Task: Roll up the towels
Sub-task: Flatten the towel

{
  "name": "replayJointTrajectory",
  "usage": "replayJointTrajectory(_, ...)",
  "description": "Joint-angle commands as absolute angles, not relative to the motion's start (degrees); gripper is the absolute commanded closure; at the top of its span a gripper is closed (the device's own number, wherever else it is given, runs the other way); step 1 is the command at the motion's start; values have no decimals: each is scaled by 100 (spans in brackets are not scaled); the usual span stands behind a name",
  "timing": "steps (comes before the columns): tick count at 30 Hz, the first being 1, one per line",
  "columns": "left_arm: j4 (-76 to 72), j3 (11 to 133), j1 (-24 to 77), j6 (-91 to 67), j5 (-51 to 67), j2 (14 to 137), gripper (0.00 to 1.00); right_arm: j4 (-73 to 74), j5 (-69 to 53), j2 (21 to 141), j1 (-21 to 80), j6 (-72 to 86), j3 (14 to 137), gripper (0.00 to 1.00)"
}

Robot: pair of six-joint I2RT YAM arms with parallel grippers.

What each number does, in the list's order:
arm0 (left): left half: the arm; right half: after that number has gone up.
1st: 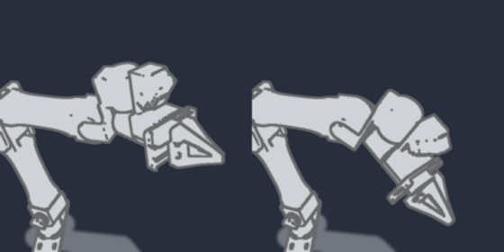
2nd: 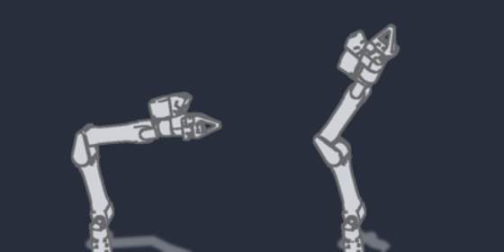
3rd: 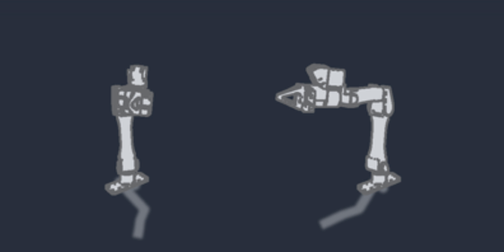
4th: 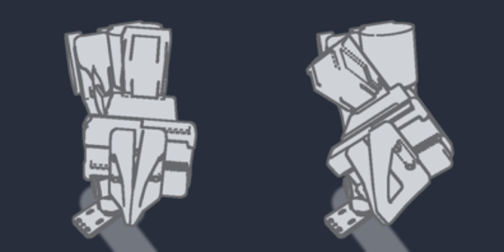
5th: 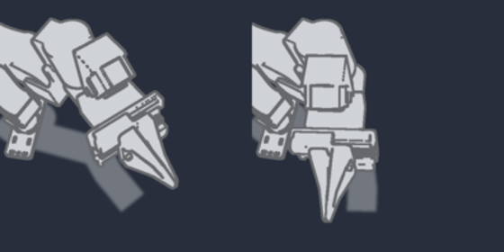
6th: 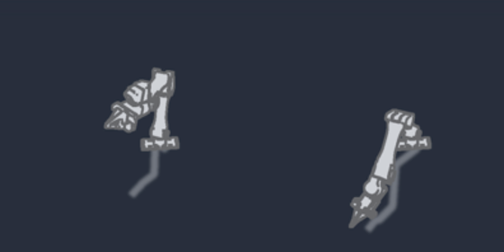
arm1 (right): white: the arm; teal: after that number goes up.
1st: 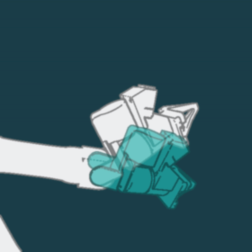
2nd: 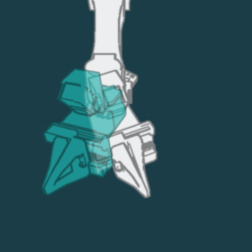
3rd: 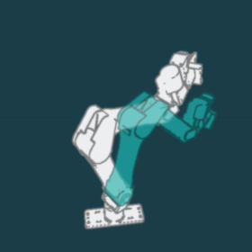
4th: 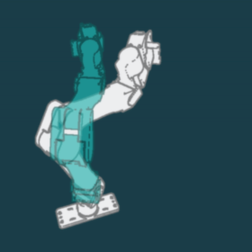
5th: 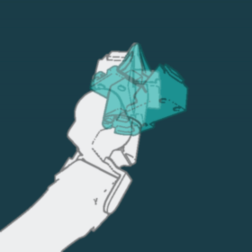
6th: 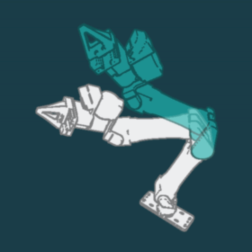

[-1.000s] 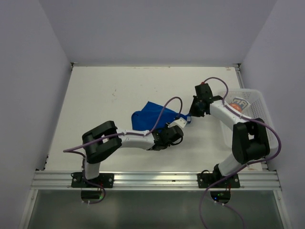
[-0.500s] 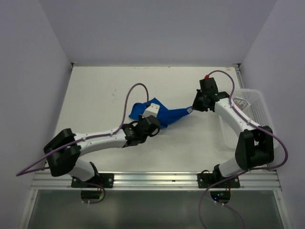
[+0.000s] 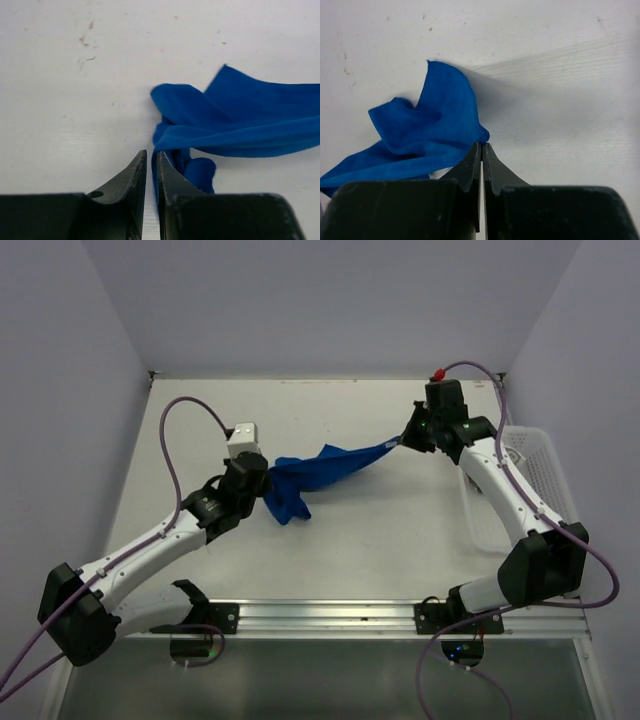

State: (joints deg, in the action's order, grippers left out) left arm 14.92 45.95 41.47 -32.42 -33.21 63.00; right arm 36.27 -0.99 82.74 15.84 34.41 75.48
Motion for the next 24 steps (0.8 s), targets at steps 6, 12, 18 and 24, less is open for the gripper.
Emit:
replayJointTrajectory(6,1925,4535,3498,-3138,-3226,6187,78,3990,721,7919,1310,3357,8016,100)
replayJointTrajectory(12,1618,4290,3507,-3102,-2427,6249,58,3903,615,7866,1301,3375,7823,100)
replayJointTrajectory(18,941,3684,3516,-3392,-1190,6091,54,3823,615,7910,1301,3340,7550,100)
replayJointTrajectory(24,546,3647,3516,-3831,-563,6406,52,3657,510,7893,1301,3349,7260,100)
